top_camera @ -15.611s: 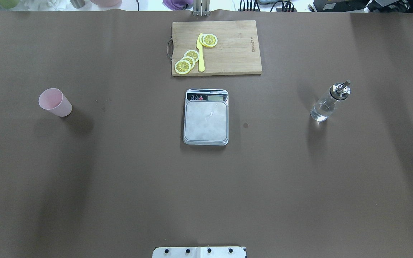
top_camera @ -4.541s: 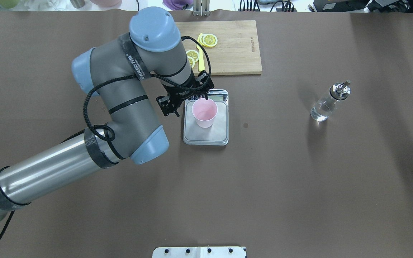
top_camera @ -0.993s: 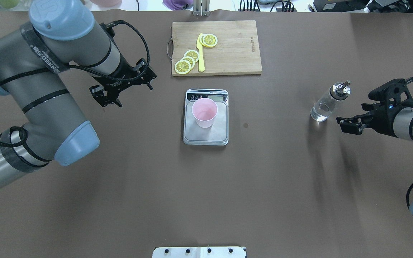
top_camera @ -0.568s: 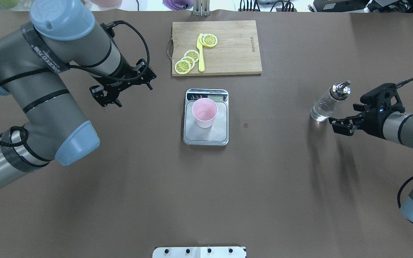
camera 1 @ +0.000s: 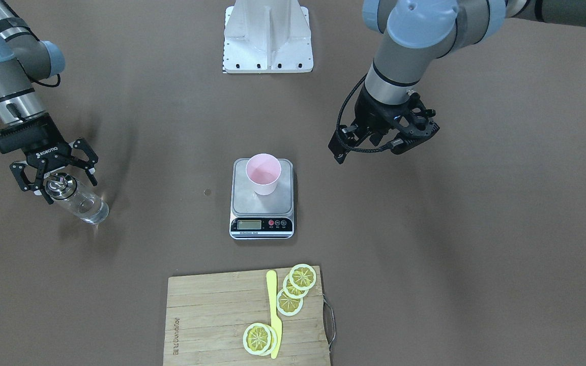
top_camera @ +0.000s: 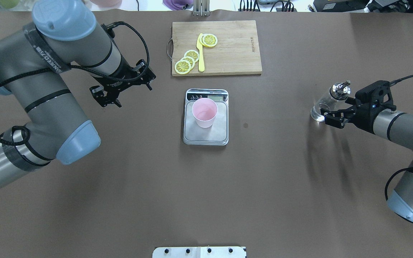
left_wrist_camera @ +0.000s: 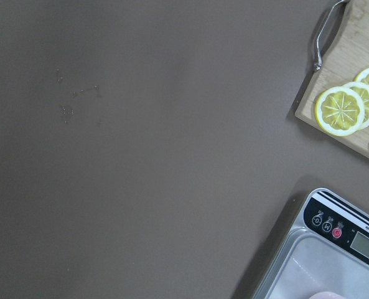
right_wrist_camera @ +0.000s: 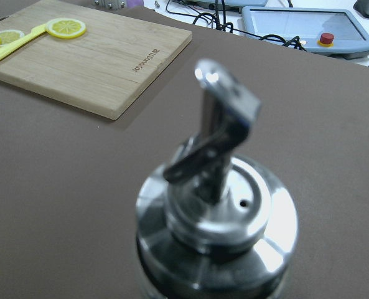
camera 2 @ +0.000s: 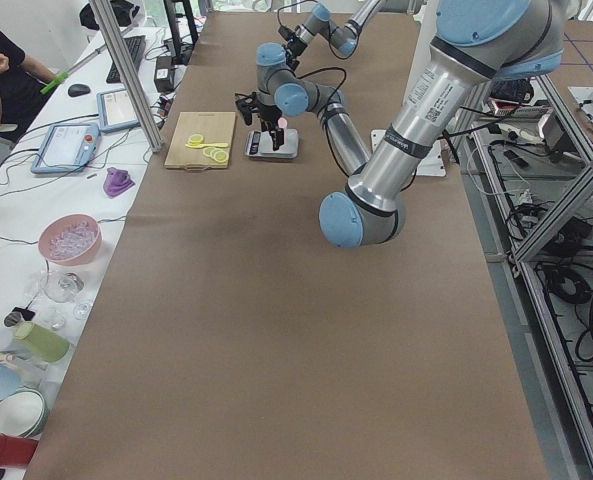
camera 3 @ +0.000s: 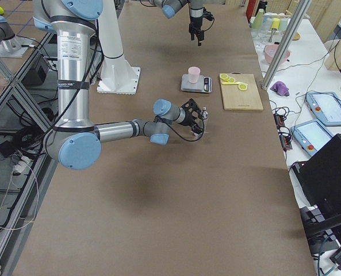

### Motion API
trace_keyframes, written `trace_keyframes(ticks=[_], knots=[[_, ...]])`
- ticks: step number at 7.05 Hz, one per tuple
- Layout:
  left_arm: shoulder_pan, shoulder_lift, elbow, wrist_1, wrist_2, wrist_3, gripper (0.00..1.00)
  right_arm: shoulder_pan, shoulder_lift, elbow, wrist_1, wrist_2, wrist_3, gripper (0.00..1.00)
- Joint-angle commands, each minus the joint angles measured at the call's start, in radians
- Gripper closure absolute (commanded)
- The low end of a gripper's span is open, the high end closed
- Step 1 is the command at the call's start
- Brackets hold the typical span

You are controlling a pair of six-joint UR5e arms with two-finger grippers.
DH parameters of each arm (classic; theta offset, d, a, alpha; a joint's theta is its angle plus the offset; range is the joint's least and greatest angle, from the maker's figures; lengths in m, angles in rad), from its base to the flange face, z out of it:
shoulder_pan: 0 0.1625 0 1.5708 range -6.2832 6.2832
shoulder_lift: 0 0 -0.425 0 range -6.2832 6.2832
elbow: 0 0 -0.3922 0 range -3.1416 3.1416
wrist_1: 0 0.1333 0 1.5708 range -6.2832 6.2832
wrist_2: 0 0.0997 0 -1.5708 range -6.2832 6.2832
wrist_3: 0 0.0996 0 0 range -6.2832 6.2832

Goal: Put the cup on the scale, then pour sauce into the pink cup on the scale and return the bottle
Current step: 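Close the right gripper around the sauce bottle's neck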

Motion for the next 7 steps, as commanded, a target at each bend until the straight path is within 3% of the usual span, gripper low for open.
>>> trace_keyframes(ticks=[1,4,7], knots=[[0.0,-0.001,0.003,0.0,0.0,0.0,0.01,-0.01,0.009,-0.031,0.008,-0.069,0.025,0.0],[0.0,-0.001,0.004,0.0,0.0,0.0,0.01,-0.074,0.033,-0.082,0.066,-0.155,0.114,0.0],[0.0,0.0,0.004,0.0,0.0,0.0,0.01,-0.09,0.033,-0.085,0.072,-0.178,0.116,0.01]])
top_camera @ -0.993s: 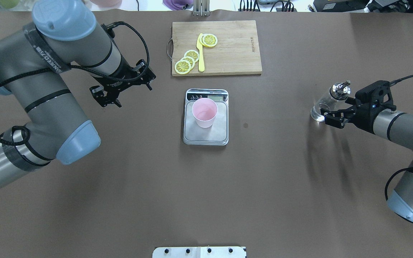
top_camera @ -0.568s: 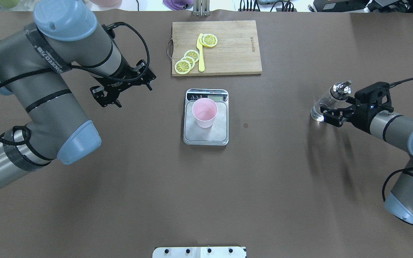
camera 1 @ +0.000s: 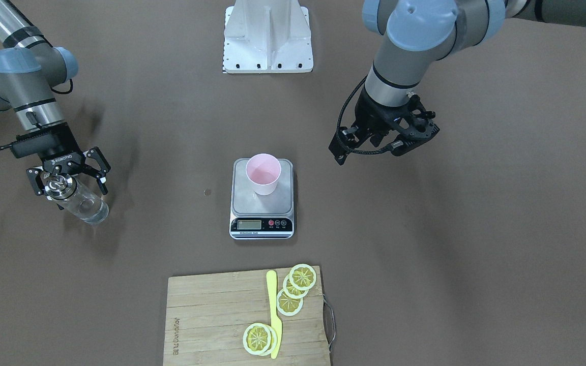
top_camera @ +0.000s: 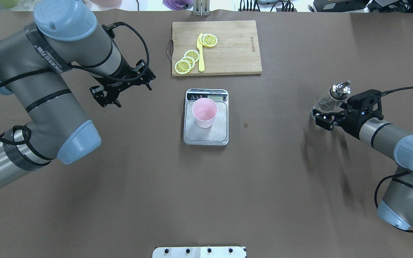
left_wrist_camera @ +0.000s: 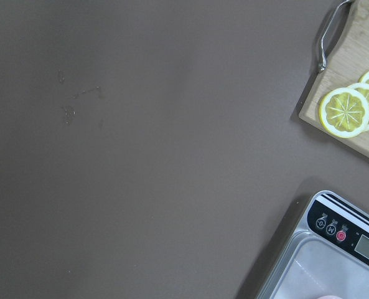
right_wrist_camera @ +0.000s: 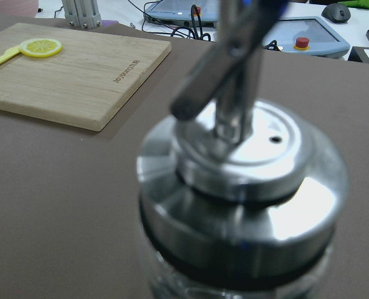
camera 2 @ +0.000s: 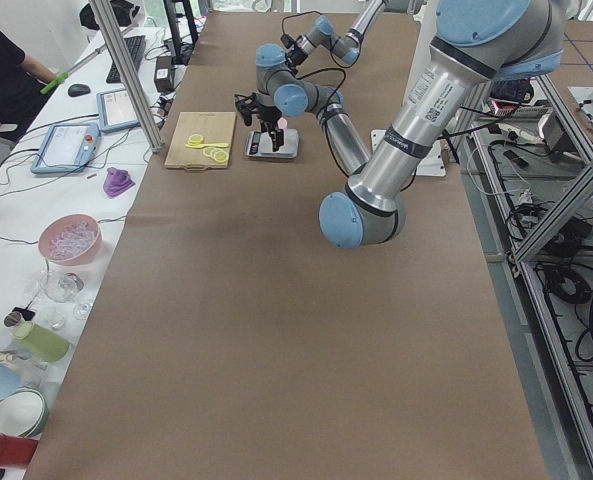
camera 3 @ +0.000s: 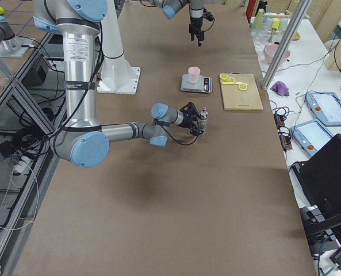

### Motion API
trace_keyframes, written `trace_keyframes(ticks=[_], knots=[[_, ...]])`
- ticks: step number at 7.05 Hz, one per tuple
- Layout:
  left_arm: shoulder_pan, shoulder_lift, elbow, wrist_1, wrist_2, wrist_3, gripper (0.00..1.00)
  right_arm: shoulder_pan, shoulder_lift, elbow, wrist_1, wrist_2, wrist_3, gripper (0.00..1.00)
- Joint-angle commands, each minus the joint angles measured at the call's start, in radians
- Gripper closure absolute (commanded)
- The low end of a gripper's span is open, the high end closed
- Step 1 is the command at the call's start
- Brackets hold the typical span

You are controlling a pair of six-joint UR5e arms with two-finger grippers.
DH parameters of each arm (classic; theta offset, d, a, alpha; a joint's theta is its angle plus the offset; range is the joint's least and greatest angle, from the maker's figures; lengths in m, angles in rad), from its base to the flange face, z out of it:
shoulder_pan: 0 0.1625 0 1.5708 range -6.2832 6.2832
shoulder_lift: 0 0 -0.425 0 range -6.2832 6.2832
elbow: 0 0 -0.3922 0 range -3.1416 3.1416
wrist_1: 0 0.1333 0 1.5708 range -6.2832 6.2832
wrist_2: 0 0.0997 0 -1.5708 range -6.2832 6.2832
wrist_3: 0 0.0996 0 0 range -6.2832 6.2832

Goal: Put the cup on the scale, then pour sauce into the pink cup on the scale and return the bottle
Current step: 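Close the right gripper around the sauce bottle's neck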

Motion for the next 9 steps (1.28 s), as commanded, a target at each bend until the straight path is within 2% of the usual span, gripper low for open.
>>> trace_keyframes(ticks=[1,7,9], knots=[[0.0,0.0,0.0,0.0,0.0,0.0,0.01,-0.004,0.0,-0.003,0.004,-0.01,0.002,0.03],[0.001,-0.001,0.003,0.0,0.0,-0.002,0.01,-0.015,0.022,-0.027,0.004,-0.064,0.002,0.07],[0.001,-0.001,0.003,0.0,0.0,0.0,0.01,-0.015,0.03,-0.027,0.007,-0.067,0.034,0.47]])
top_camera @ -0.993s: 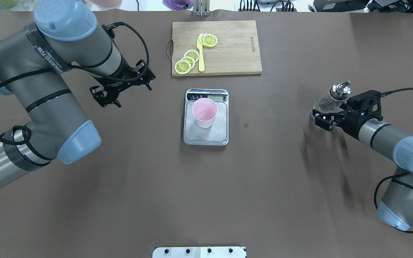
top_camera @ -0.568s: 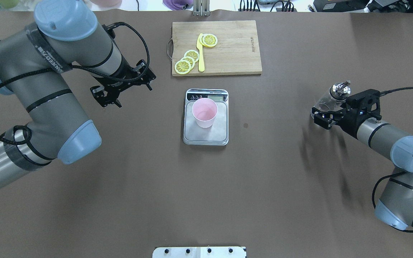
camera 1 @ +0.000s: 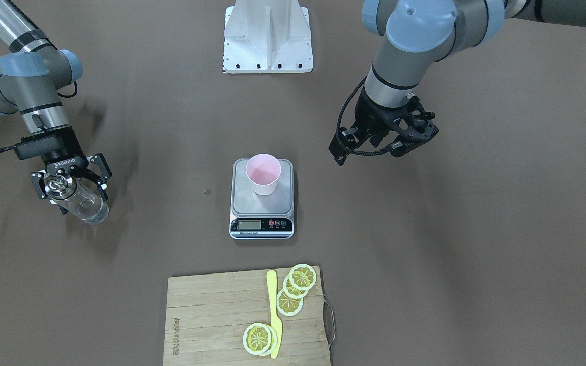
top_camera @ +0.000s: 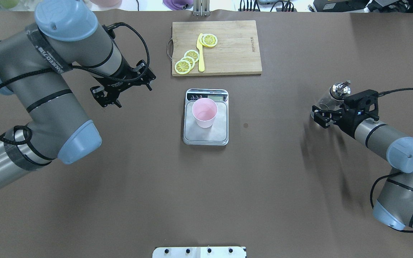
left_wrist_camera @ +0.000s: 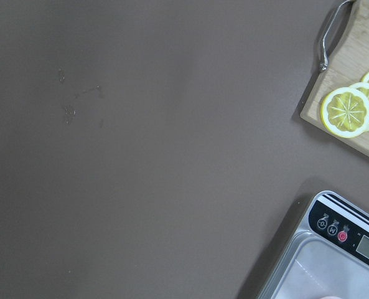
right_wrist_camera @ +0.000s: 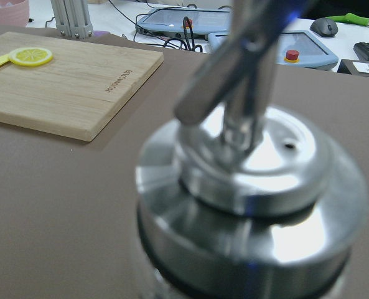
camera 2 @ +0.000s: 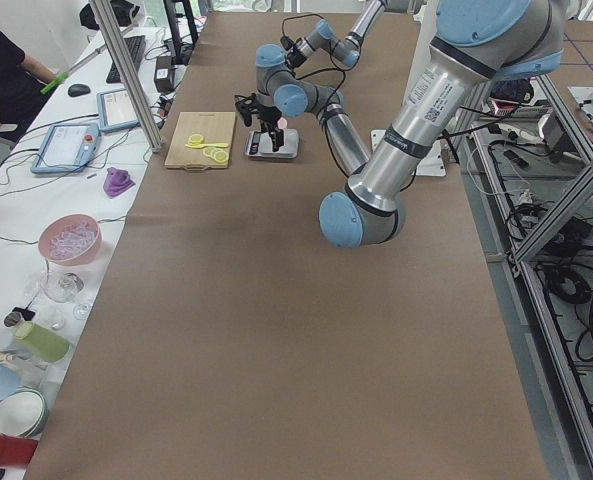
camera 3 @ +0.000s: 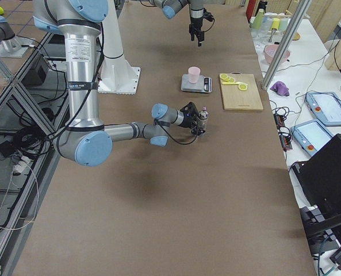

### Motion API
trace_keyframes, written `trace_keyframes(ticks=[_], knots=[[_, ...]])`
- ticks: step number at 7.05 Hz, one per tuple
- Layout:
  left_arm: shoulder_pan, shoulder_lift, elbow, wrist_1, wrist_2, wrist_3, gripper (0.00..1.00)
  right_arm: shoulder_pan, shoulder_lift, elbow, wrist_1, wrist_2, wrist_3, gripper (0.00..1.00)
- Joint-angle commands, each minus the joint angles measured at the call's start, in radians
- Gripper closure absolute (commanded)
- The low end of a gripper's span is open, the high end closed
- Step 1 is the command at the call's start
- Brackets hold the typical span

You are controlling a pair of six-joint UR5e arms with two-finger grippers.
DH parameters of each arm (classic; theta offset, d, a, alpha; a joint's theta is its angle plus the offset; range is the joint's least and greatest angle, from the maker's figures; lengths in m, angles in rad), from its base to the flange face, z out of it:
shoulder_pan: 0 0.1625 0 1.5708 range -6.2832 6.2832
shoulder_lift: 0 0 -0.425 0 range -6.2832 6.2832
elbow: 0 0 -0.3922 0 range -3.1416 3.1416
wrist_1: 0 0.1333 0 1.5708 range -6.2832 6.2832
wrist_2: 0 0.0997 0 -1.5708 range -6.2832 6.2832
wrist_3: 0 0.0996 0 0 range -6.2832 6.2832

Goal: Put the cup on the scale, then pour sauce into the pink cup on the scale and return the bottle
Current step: 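Close the right gripper around the sauce bottle's neck, then lift the sauce bottle with the right gripper while the left arm withdraws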

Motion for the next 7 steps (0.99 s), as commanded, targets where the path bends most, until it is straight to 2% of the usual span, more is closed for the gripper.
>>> trace_keyframes(ticks=[1,2,4,7], knots=[[0.001,0.0,-0.001,0.0,0.0,-0.001,0.01,-0.001,0.006,-0.001,0.002,-0.003,0.031,0.75],[-0.001,0.0,-0.001,0.0,0.0,0.0,0.01,-0.001,0.009,0.001,0.002,-0.023,0.034,1.0],[-0.001,0.0,-0.001,0.0,0.0,0.0,0.01,-0.001,0.017,0.013,0.0,-0.036,0.09,1.0],[-0.004,0.0,0.001,0.0,0.0,0.0,0.01,0.008,0.064,0.039,0.006,-0.039,0.011,1.0]])
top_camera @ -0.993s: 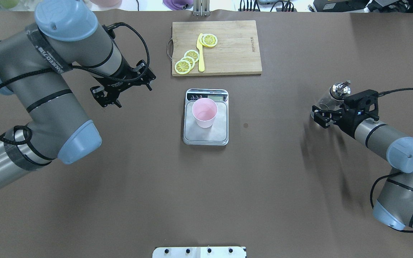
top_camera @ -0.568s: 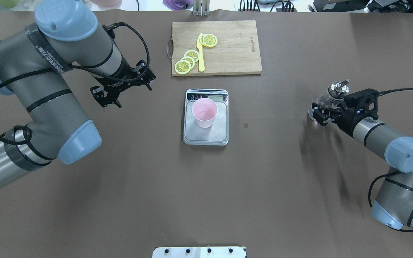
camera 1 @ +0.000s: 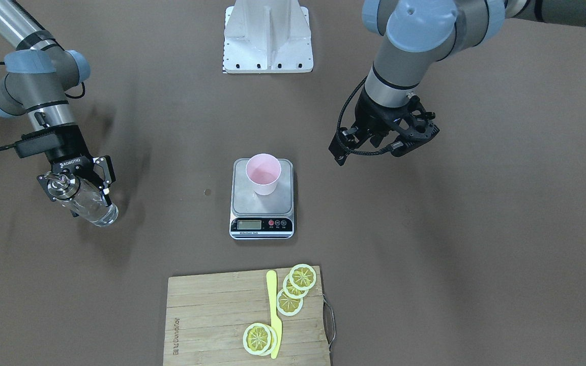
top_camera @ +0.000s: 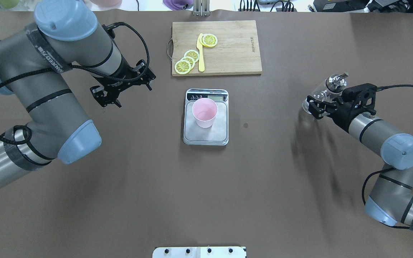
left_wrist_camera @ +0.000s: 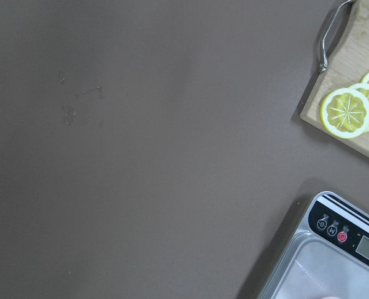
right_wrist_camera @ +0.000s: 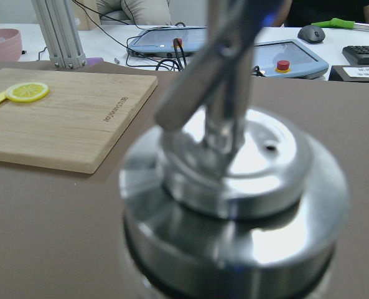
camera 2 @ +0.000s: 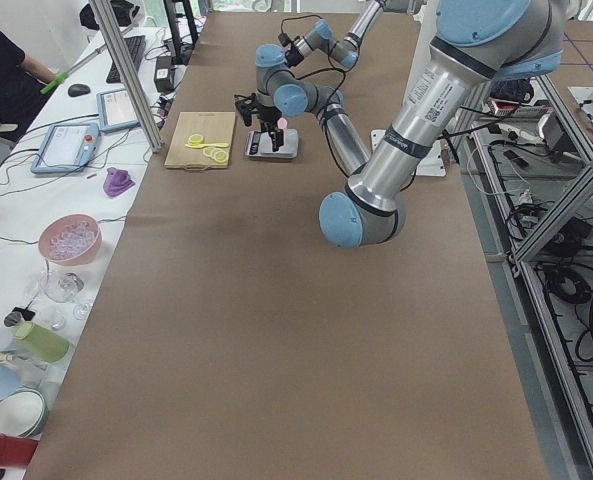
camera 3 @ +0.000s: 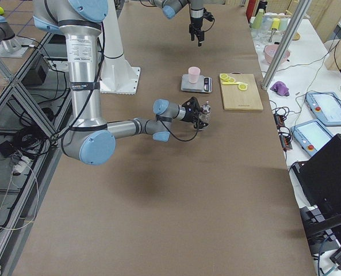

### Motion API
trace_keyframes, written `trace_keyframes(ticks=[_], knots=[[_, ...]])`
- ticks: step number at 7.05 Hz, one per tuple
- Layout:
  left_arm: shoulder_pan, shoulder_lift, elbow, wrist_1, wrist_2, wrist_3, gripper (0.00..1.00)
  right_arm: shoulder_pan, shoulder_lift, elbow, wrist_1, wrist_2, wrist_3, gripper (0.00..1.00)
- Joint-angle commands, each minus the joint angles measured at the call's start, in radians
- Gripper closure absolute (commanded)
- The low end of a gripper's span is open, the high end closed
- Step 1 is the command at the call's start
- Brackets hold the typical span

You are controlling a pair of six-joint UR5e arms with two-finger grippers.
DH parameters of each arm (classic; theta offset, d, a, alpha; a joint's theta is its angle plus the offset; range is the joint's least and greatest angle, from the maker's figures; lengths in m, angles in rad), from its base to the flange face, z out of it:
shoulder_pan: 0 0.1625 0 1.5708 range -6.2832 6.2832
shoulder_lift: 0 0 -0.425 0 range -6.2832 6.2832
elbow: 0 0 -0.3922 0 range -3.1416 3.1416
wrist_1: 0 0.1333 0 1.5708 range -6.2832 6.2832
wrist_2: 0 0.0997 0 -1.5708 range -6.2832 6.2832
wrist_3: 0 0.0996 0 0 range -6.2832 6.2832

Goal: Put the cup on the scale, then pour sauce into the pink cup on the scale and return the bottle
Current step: 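Lift the sauce bottle with the right gripper while the left arm withdraws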

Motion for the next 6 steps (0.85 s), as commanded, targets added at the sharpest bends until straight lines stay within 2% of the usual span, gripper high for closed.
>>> trace_keyframes(ticks=[1,4,6], knots=[[-0.005,0.0,0.003,-0.002,0.0,0.002,0.01,0.015,0.044,0.015,-0.008,-0.001,-0.061,1.0],[-0.066,0.002,0.012,0.0,-0.006,0.131,0.01,0.024,0.09,0.007,-0.027,-0.001,-0.187,1.0],[-0.123,0.02,0.015,0.024,-0.009,0.274,0.01,0.035,0.134,0.038,-0.137,0.001,-0.211,1.0]])
